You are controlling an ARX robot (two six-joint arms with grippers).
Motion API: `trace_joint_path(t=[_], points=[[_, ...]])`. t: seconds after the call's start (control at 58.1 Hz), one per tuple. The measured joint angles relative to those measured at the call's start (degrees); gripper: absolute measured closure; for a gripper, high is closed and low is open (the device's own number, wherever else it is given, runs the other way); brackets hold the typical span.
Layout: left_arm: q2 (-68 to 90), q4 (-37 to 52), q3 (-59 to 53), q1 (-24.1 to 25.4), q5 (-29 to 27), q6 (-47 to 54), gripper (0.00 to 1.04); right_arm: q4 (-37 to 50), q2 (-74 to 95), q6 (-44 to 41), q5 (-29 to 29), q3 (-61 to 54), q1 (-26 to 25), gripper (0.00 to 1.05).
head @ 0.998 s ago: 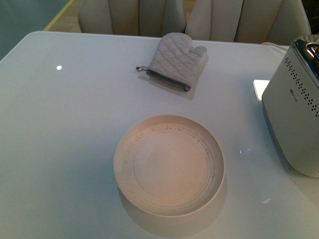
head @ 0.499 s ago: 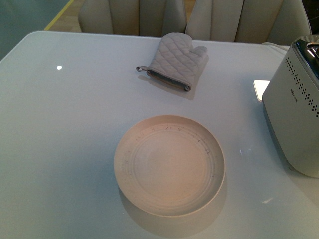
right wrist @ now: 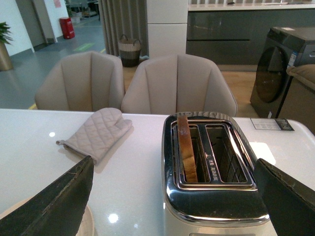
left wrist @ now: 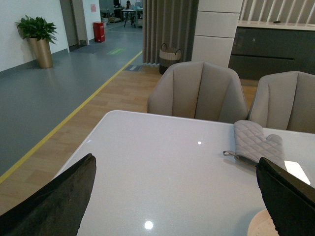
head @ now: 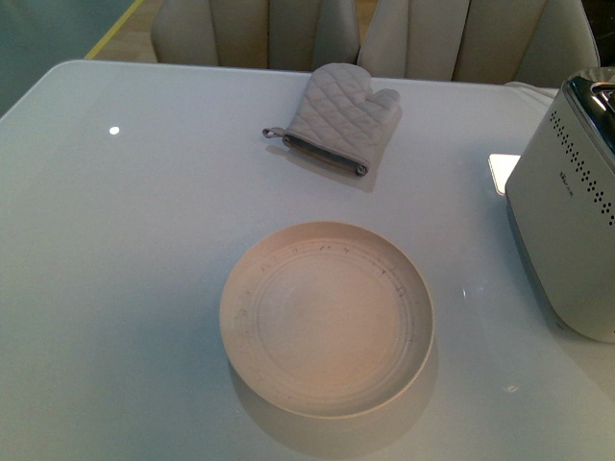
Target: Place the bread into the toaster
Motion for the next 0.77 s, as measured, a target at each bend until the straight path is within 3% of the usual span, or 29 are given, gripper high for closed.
trace_joint_path(t=[0.774], points=[[0.0, 0.0, 0.0, 0.0, 0.0, 0.0, 0.07, 0.0, 0.0, 0.0, 0.0, 0.0, 0.0, 0.09]])
